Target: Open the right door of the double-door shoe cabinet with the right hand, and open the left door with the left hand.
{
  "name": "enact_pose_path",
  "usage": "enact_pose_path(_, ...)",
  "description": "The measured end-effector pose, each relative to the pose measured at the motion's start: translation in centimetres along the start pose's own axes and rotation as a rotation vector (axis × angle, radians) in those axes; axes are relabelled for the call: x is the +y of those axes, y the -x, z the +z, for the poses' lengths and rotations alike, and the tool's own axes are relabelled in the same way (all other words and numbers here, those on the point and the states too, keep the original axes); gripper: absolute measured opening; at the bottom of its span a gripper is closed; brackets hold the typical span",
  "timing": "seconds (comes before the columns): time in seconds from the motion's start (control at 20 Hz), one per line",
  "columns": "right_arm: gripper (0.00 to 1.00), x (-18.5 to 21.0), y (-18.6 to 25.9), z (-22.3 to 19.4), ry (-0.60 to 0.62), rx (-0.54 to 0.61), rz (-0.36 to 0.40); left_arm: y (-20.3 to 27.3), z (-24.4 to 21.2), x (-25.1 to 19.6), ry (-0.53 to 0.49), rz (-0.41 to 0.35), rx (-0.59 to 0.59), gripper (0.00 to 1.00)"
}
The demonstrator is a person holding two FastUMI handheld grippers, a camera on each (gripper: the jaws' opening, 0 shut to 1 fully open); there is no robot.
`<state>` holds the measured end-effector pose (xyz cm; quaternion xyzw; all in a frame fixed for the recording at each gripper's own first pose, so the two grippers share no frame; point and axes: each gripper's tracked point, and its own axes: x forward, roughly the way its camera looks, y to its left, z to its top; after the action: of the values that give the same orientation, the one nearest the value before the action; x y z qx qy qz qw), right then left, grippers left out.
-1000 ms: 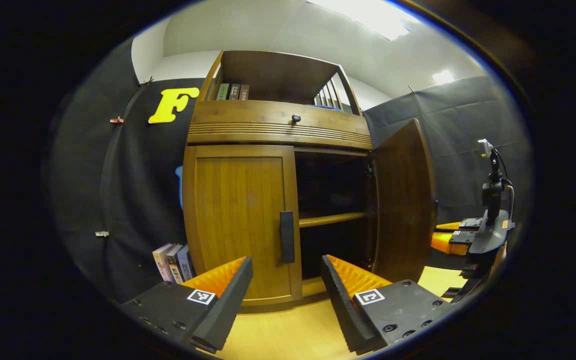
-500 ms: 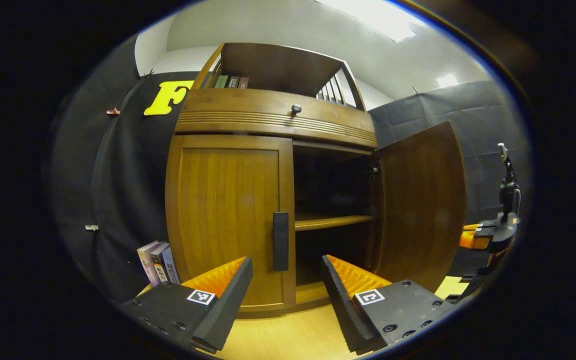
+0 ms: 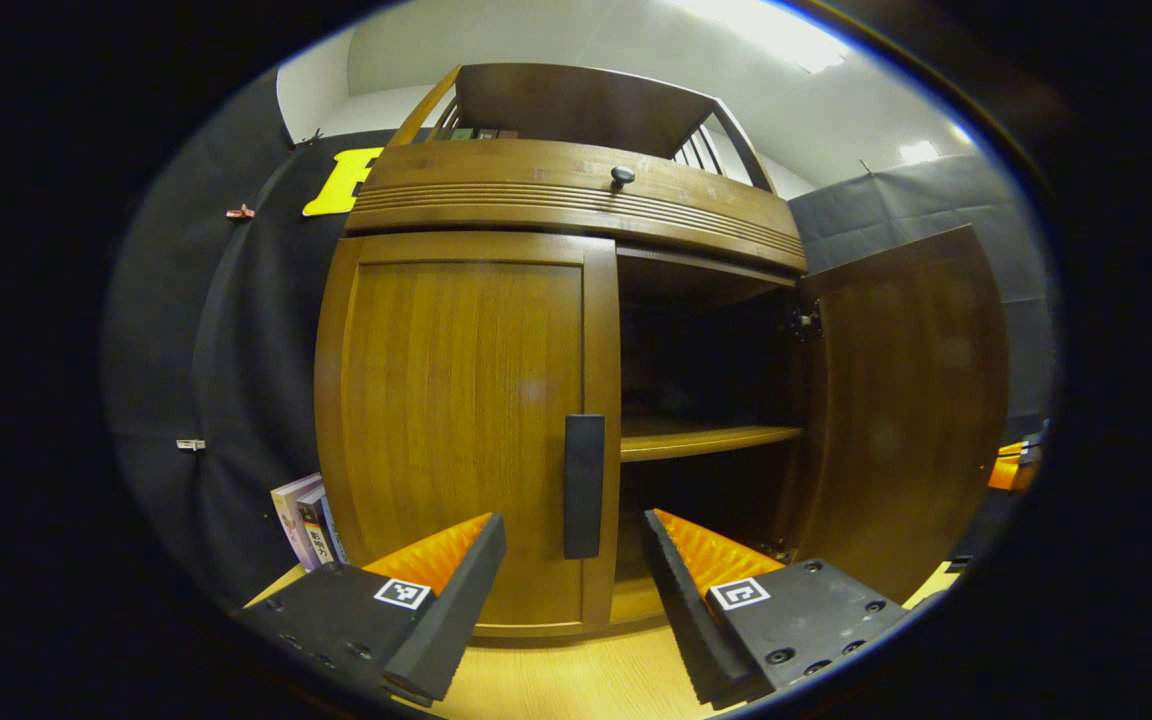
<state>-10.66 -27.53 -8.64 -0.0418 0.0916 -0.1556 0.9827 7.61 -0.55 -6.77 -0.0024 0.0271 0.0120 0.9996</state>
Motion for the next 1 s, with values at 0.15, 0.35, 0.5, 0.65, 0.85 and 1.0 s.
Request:
enact_pose_path(0.15,0.06,-0.7,-0.3,-1.4,0.035,0.022,0.002,-2.2,0.0,-0.6,0.006,-0.001,-0.004,0.82)
enact_pose_path(0.35,0.07,-0.8,-0.1,-2.8,0.038,0.046,0.027,-4.6,0.8,-0.6,-0.021,0.021,-0.045,0.86)
enact_pose_path(0.5,0.24,-1.6,1.2,-1.6,-0.004,0.009,0.027,-6.4,0.9,-0.3,-0.064,0.042,-0.063,0.82)
enact_pose_path(0.65,0.48,-4.1,2.0,-0.7,-0.04,-0.03,-0.029,-8.0,0.4,-0.7,-0.067,0.04,-0.05,0.78)
enact_pose_path(0.85,0.9,-5.2,2.7,0.4,-0.059,-0.07,-0.05,-10.1,-1.3,-0.4,-0.078,0.048,-0.01,0.63)
enact_pose_path(1.0,0.89,-5.9,2.8,0.5,-0.076,-0.082,-0.061,-11.3,-2.5,0.3,-0.053,0.073,0.01,0.56)
